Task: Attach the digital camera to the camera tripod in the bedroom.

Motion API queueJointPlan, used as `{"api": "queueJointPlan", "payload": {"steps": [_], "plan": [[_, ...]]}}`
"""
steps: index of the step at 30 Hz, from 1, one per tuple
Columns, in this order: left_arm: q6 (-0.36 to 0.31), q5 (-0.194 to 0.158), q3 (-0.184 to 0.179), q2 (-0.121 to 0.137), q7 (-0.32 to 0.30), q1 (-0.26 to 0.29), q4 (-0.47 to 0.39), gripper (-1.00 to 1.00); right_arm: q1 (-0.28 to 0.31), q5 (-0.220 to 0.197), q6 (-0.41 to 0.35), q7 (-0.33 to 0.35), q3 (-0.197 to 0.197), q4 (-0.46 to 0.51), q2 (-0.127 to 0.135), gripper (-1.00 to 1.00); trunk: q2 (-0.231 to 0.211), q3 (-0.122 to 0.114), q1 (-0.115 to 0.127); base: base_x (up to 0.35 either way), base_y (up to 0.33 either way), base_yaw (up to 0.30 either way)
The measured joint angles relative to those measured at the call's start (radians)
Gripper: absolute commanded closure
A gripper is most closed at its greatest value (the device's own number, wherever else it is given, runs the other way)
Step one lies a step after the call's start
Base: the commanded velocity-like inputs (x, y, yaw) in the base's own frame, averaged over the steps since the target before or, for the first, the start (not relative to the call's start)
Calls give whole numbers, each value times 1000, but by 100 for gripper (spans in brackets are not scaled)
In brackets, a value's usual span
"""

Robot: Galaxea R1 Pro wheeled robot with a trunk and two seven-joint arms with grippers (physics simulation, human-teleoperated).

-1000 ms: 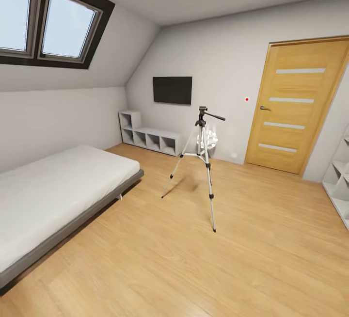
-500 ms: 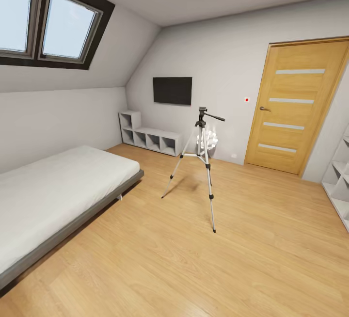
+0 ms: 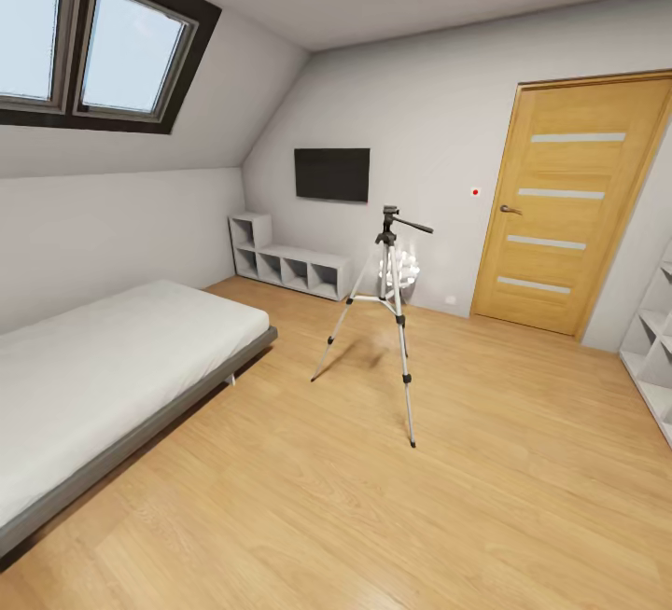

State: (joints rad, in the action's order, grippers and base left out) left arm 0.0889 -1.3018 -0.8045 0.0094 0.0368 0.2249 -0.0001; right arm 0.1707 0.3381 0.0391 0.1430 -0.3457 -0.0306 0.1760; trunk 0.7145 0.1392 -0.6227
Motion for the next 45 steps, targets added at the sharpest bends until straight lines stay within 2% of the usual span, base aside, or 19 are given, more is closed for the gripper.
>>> {"api": "queueJointPlan", "payload": {"steps": [3, 11, 14, 45], "plan": [[0, 0, 0, -1, 0, 0, 0, 100, -4, 4, 0, -10, 0, 0, -6, -100, 0, 0, 0, 0, 0, 0], [-7, 1, 0, -2, 0, 0, 0, 100, -9, 73, 2, -19, 0, 0, -16, -100, 0, 0, 0, 112, 0, 0], [-10, 3, 0, -2, -1, 0, 0, 100, -9, 84, 3, -20, 0, 0, -16, -100, 0, 0, 0, 275, 0, 0], [-13, 7, 0, -2, -2, 0, -1, 100, -10, 93, 5, -20, 0, 0, -17, -100, 0, 0, 1, 319, 0, 0]]}}
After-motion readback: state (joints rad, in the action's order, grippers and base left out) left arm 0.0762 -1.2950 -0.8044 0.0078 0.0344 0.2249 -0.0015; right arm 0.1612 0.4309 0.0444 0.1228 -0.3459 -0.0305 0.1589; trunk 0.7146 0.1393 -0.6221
